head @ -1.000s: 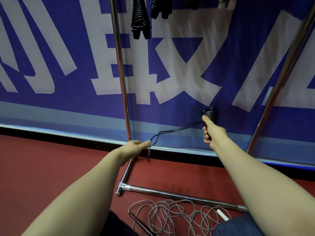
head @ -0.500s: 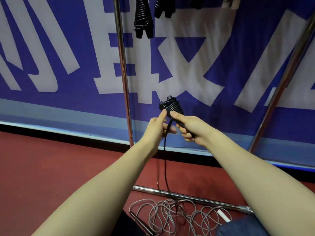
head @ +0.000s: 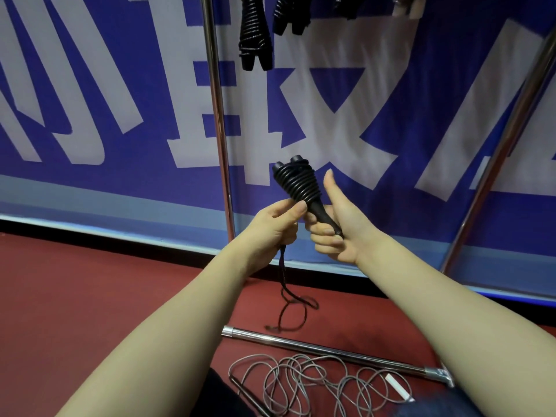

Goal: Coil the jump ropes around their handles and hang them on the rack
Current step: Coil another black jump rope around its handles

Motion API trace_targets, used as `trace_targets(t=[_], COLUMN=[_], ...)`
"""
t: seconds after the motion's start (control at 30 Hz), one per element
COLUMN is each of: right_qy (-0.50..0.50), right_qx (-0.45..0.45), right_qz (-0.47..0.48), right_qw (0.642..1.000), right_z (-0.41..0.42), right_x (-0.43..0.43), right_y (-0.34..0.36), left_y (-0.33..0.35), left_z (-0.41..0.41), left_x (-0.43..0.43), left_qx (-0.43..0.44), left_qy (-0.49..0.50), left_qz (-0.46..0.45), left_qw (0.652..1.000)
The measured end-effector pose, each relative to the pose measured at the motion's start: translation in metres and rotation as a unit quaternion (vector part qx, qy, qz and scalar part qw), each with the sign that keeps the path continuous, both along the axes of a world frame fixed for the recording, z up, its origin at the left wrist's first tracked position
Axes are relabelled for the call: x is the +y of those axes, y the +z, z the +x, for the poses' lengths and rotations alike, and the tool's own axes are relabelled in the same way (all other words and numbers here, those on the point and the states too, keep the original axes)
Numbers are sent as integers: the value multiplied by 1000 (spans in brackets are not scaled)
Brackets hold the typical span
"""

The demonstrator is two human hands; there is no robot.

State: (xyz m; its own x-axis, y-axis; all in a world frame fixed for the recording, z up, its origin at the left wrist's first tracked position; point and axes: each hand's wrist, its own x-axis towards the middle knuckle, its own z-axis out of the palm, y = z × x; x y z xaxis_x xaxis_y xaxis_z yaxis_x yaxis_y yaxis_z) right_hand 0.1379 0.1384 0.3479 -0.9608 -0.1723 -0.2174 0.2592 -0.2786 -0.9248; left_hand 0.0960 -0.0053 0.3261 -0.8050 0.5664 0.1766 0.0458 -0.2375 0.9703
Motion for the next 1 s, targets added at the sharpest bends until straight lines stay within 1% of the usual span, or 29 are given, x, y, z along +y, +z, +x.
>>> trace_targets(t=[0.1,0.2,0.27,0.33,0.4,0.43,0.47,0.5,0.57,0.6,0.63,0.67,0.7,0.73,0.77,0.8,0.83,0.87,0.9,0.93,0.97,1.0], right_qy=[32,79,128,188,229,231,215,192,164,159,132,75,-6,-88,-141,-155,-127,-90,-51,-11,23,57], right_qx=[-6,-25,-33,-33,-24,-20,-12,-3,10,13,11,19,58,126,213,296,373,430,475,507,529,542], right_qz=[-41,-77,-118,-164,-191,-191,-174,-136,-20,42,110,179,249,311,384,460,531,593,646,682,700,699], right_qw=[999,994,984,968,954,954,961,972,986,986,985,981,967,938,887,823,750,675,596,527,479,463], right_z=[3,7,8,8,5,8,10,12,16,16,11,7,6,5,5,2,3,4,5,5,3,2], right_x=[-4,-10,-13,-15,-15,-17,-19,-18,-16,-15,-12,-10,-6,1,7,10,12,12,10,7,6,4], right_y=[1,3,3,2,2,4,7,8,11,10,6,2,-2,-6,-6,-5,-4,-3,-2,-3,-4,-6], left_y=[2,3,7,13,19,22,24,27,25,23,22,19,18,16,14,13,11,9,8,9,11,12], left_z=[-4,-7,-6,-7,-4,0,1,4,2,0,-4,-9,-12,-14,-15,-14,-12,-11,-10,-9,-6,-5], left_x=[-5,-10,-12,-15,-17,-18,-19,-20,-25,-28,-32,-36,-39,-42,-45,-46,-47,-49,-49,-49,-48,-47], left_qx=[-13,23,34,25,45,55,54,38,30,40,44,45,38,30,22,24,25,28,25,28,31,40], left_qy=[-20,-70,-102,-125,-128,-124,-112,-96,-52,-28,-1,26,47,58,63,56,48,28,1,-28,-56,-83], left_qz=[24,25,40,68,62,52,49,52,29,2,-22,-42,-67,-96,-130,-166,-205,-236,-265,-289,-314,-341], left_qw=[999,997,993,990,989,989,991,993,998,999,999,998,996,993,989,984,977,971,964,957,947,936])
